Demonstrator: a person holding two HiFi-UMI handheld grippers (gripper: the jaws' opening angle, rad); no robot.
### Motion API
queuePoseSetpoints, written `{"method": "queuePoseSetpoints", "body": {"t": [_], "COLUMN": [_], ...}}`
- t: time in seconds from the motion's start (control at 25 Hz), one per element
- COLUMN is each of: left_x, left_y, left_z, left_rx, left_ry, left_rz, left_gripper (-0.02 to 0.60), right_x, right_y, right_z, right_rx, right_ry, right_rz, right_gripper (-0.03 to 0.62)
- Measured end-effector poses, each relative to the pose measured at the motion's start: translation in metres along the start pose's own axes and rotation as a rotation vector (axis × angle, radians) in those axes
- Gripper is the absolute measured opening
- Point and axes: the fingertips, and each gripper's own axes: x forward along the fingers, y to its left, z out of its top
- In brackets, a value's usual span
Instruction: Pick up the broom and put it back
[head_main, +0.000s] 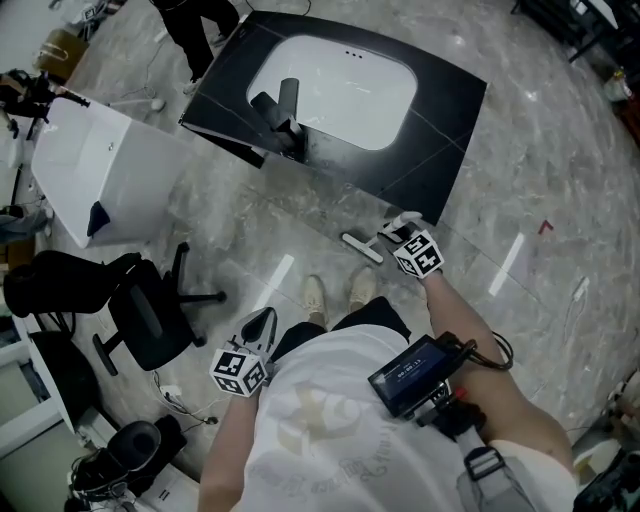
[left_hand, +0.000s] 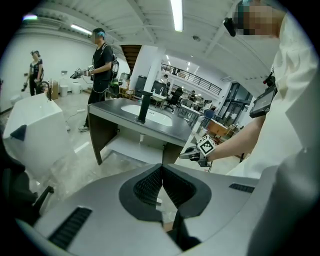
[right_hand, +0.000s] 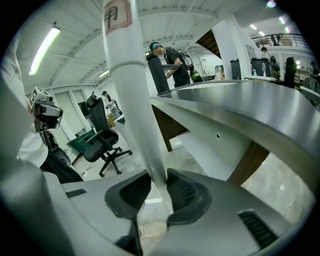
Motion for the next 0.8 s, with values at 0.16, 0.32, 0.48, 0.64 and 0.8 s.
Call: {"method": "queuePoseSetpoints", "body": {"t": [0.16,0.32,0.48,0.64,0.8], "left_x": [-0.003,0.000,0.001,0.003,0.006], "left_y": [0.003,0.003,0.001,0.002,0.001], "left_z": [0.006,0.007,0.009,0.009,0.009], "left_rx": [-0.001,0.002,0.012,0.010,0.012], "left_ry": [-0.009,-0.005,-0.001,0.004,0.006], "left_rz": [0.022,0.027,0.026,0.027,0.021], "left_gripper": [0.012,0.012,0.012,0.012,0.012], "right_x": [0.001,-0.001,-0.005,-0.005,-0.004], "right_y": [-0.008,-0.022,-0.035,-0.043,-0.047], "right_z": [0.001,0.003,0.002,0.001,-0.001], "right_rx": [0.072,0.196,0.309,0.358,0.398], "right_ry": [-0.024,-0.087,-0.149,-0.167,-0.165], "right_rz": [-0.016,-0.062,-0.114,-0.138,-0.144], "right_gripper": [0.104,0.106,0.112,0.115,0.120]}}
